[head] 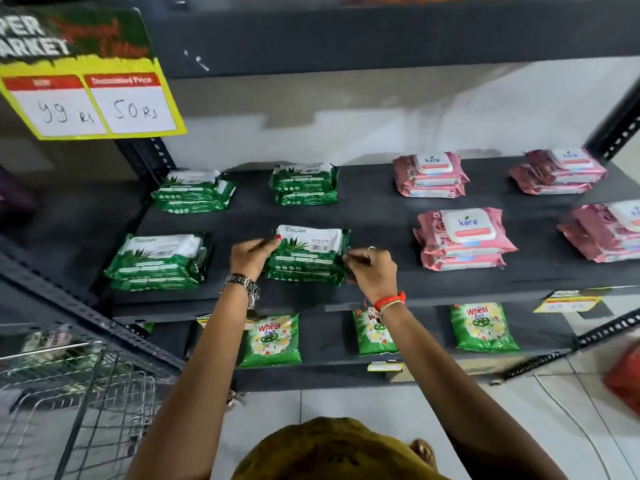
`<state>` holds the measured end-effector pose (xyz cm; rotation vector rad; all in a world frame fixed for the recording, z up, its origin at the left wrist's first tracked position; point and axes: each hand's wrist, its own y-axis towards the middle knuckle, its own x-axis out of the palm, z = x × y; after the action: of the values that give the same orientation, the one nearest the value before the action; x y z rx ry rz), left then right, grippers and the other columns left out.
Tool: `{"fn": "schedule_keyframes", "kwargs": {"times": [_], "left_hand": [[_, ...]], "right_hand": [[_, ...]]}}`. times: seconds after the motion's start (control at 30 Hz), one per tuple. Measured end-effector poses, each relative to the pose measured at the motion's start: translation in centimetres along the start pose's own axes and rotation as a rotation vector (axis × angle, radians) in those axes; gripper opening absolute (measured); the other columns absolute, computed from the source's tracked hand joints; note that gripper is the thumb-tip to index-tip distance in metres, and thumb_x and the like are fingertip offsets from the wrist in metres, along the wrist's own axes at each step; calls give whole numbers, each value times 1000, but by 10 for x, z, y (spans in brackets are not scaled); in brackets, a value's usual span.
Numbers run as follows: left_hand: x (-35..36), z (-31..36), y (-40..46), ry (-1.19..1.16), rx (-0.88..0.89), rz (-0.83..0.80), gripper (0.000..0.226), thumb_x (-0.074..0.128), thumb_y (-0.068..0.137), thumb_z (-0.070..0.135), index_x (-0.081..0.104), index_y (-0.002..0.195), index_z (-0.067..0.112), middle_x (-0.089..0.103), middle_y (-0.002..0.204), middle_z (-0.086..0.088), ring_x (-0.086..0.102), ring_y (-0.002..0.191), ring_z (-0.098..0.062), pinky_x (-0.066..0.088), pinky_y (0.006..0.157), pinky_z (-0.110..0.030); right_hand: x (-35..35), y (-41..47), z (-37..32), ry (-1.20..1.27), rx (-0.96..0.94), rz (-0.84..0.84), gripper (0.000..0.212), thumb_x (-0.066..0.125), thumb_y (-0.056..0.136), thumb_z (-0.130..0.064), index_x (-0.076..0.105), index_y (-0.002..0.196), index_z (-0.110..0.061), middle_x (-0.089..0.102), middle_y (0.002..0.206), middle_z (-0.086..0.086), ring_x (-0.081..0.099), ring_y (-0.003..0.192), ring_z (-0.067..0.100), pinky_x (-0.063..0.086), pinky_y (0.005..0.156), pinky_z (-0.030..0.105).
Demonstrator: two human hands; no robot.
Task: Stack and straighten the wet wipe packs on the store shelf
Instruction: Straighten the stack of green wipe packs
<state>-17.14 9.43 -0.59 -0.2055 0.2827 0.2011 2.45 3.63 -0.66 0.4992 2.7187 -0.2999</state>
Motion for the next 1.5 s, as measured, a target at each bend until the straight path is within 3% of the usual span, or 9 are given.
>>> {"fn": "schedule_keyframes", "kwargs": {"times": [0.27,0.4,0.63,0.77,0.9,1.17,1.23,1.33,1.5], "left_hand": [[-4,-15,19,-69,43,-113,16,70,78,16,64,63,16,56,39,25,50,66,-8,39,70,-26],[-2,-19,25,-160,-55,-138,22,72,76,22,56,61,20,60,52,14,52,74,-14,35,77,-30],[-4,-20,18,-212,-86,-167,17,79,66,27,67,60,19,69,62,10,60,72,-12,46,75,-33],[-5,-39,29,-218,-134,-138,53,84,27,62,64,52,20,64,78,-11,58,76,-21,45,72,-38],[-5,-22,14,-165,-131,-105,41,83,51,45,50,39,24,53,56,0,46,67,-18,33,62,-33],[-4,-13,14,-127,-110,-72,42,78,44,51,62,62,17,60,80,-12,56,81,-21,43,71,-34],[-4,-2,3,-39,-86,-54,51,77,60,47,66,94,11,63,98,-15,60,98,-29,48,82,-38],[-6,10,0,170,25,79,73,62,80,43,31,135,6,51,132,-17,49,120,-31,40,97,-37],[5,38,12,296,393,4,57,44,93,32,23,142,11,29,150,-14,28,137,-26,25,112,-38]], "right_hand": [[12,-6,7,71,55,73,23,67,85,-17,72,99,1,68,81,9,64,54,7,61,60,22],[17,-1,10,151,239,111,34,69,76,-45,67,84,-12,68,90,7,67,91,26,59,82,44],[23,6,-4,222,277,-17,29,73,76,-41,55,70,-19,61,88,2,64,92,23,60,73,35],[17,16,-12,186,234,-79,27,72,78,-37,57,69,-17,61,90,5,61,85,19,56,63,27],[15,26,-11,155,233,-126,27,73,77,-36,58,74,-14,65,94,7,64,89,19,60,77,36],[19,35,-15,71,190,-172,34,69,81,-36,65,93,-3,68,98,13,66,93,27,57,89,47],[17,33,-16,13,205,-191,44,66,80,-40,65,101,-2,70,107,15,66,98,30,55,91,45],[19,31,-34,-143,-15,-70,37,59,86,-31,62,111,-4,67,115,17,61,108,31,49,94,37],[35,38,-66,-274,-441,100,34,43,91,-8,59,120,2,64,121,21,56,114,37,45,97,40]]}}
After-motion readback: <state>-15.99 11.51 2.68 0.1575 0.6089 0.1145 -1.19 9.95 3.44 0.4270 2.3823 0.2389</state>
